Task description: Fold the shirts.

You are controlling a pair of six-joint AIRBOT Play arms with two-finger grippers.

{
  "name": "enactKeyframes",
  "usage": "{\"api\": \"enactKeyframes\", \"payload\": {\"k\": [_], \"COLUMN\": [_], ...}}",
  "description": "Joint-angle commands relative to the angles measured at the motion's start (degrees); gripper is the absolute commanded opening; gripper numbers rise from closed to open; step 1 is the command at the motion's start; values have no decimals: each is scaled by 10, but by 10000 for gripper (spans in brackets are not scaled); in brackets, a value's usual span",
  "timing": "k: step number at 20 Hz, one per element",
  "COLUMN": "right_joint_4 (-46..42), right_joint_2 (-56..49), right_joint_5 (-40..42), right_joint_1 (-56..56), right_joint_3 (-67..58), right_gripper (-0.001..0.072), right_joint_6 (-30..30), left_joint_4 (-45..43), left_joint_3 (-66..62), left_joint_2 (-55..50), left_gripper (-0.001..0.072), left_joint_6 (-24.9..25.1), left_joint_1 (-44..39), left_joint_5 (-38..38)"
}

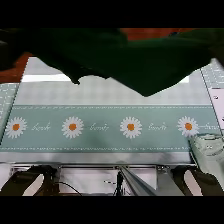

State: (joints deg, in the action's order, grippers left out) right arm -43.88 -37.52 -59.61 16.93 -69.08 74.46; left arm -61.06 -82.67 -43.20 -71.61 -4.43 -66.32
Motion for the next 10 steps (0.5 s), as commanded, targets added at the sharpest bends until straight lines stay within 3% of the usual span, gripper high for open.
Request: {"api": "enactKeyframes", "payload": {"k": [1,5,10], "right_joint_4": [-99,-157,-151], "right_joint_2": [33,33,33], "right_joint_5": [-40,-124,-378], "right_joint_1": [50,50,50], "right_joint_3": [-87,-151,-208], "right_gripper": [21,21,21], "right_joint_6": [34,89,109], "left_joint_4": [-91,-84,-23], "left_joint_3": [-56,-56,-56], "left_joint_2": [46,80,117], "left_gripper": [21,21,21], "left_joint_6": [-49,-104,-139], "left_joint_1": [5,5,5], "left_joint_5": [-80,-177,-290]}}
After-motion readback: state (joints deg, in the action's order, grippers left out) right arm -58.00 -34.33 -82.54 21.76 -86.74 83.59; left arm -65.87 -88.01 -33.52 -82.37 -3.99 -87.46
